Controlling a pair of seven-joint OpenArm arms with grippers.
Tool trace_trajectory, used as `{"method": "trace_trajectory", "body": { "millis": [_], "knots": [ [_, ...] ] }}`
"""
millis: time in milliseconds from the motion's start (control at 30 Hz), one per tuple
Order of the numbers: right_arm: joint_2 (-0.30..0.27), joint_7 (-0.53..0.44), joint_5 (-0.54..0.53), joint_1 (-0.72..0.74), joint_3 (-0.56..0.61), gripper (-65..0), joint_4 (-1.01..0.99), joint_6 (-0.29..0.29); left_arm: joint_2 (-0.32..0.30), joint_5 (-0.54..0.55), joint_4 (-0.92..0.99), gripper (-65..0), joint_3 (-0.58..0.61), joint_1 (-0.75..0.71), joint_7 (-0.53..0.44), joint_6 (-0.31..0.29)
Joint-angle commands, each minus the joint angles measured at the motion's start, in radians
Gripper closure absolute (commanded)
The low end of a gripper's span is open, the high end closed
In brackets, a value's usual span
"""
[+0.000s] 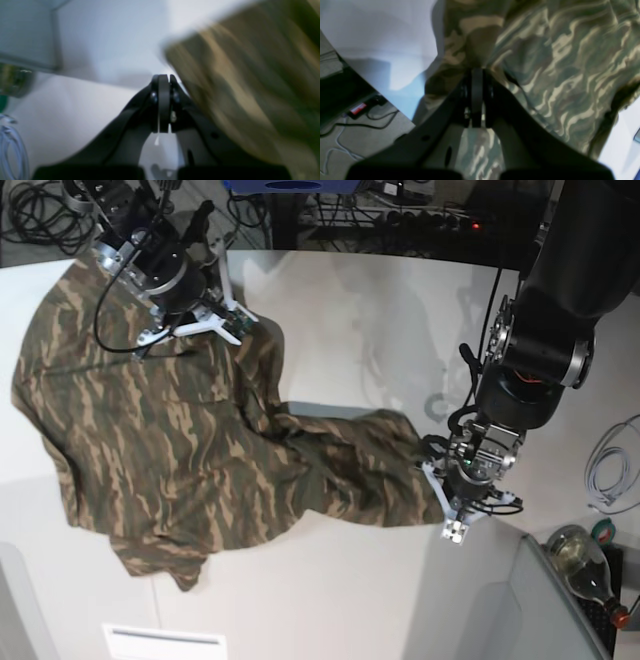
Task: Layout the t-shirt on the table in an organized manner, then fold the t-shirt properly
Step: 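Pull the bunched fabric with the left gripper away from the right gripper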
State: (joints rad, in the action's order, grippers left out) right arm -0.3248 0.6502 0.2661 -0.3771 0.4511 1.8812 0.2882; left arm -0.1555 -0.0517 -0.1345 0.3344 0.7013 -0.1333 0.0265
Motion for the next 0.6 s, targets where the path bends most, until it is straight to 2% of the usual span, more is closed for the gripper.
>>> {"method": "trace_trajectory", "body": {
  "millis": [0,167,233,300,400,500,567],
  "knots": [
    [-0.009,-0.014,-0.003,-0.004,-0.002,0.0,0.021,-0.004,0.0,0.003,-0.017,0.0,-0.002,0.034,-0.027,0.003],
    [0.01,-0.014,-0.003,0.017,-0.001,-0.3,0.021,-0.004,0.004,0.031,-0.024,0.0,-0.005,0.037,-0.025,0.003],
    [0.063,-0.008,-0.003,0.04,-0.005,-2.9,0.021,-0.004,0.01,0.109,-0.078,0.0,-0.005,0.037,0.014,-0.001],
    [0.109,-0.008,-0.001,0.066,-0.015,-9.0,0.019,-0.004,0.009,0.195,-0.162,0.0,-0.004,0.033,0.128,-0.001],
    [0.169,-0.008,0.0,0.079,-0.058,-23.7,0.019,-0.004,-0.005,0.332,-0.4,0.0,-0.002,-0.019,0.341,-0.001],
    [0.204,-0.008,0.0,0.079,-0.107,-38.4,0.021,-0.004,-0.079,0.465,-0.772,0.0,-0.002,-0.165,0.522,-0.001],
    [0.207,-0.013,0.0,0.079,-0.145,-42.8,0.021,-0.005,-0.108,0.556,-1.0,0.0,-0.002,-0.286,0.607,-0.001]
  ]
}}
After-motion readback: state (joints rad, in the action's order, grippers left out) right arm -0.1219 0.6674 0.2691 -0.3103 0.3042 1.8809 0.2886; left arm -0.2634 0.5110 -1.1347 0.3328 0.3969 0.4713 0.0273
